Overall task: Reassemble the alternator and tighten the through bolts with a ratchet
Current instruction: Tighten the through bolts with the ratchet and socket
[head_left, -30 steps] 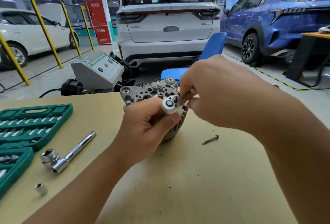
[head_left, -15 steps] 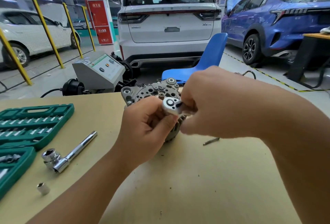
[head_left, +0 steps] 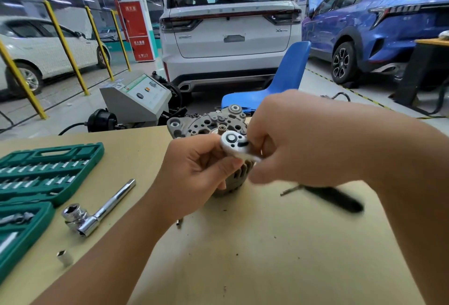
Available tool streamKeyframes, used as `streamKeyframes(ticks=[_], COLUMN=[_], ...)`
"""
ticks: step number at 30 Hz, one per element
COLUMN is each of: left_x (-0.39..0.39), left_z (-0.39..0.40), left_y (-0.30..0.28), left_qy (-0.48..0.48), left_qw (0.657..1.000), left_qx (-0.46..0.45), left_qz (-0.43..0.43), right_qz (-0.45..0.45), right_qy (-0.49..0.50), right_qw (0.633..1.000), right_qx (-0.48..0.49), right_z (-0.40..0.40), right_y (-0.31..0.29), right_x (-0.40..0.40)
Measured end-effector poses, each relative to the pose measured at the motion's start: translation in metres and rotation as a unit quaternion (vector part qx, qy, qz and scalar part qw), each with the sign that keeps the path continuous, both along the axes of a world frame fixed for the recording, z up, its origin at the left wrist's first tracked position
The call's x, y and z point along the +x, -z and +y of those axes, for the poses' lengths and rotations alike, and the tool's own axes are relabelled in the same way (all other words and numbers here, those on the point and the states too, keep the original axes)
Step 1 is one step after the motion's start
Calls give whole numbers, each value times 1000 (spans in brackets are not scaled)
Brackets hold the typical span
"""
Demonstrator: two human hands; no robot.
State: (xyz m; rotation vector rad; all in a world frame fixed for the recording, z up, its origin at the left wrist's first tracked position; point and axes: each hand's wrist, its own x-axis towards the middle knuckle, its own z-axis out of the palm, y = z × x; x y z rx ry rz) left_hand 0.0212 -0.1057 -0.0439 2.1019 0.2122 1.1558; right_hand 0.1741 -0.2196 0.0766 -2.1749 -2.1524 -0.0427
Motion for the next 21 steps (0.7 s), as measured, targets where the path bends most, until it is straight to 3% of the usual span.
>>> streamKeyframes(ticks=[4,9,15,21], left_x=[-5,-3,-4,-1], left_z=[6,3,4,4], left_y=[-5,-2,-4,-3], left_qy=[17,10,28,18], left_qw=[999,1000,999,1000], left_qx=[-10,8,-7,-12], left_qz=[35,5,22,10], right_qz=[14,-22,-2,-35], right_qy=[14,-14,21,6], right_qw=[991,999,991,999], right_qx=[130,24,132,21], right_z=[-3,-6,-4,-9], right_y=[6,4,4,1], right_x=[0,-12,-5,-12])
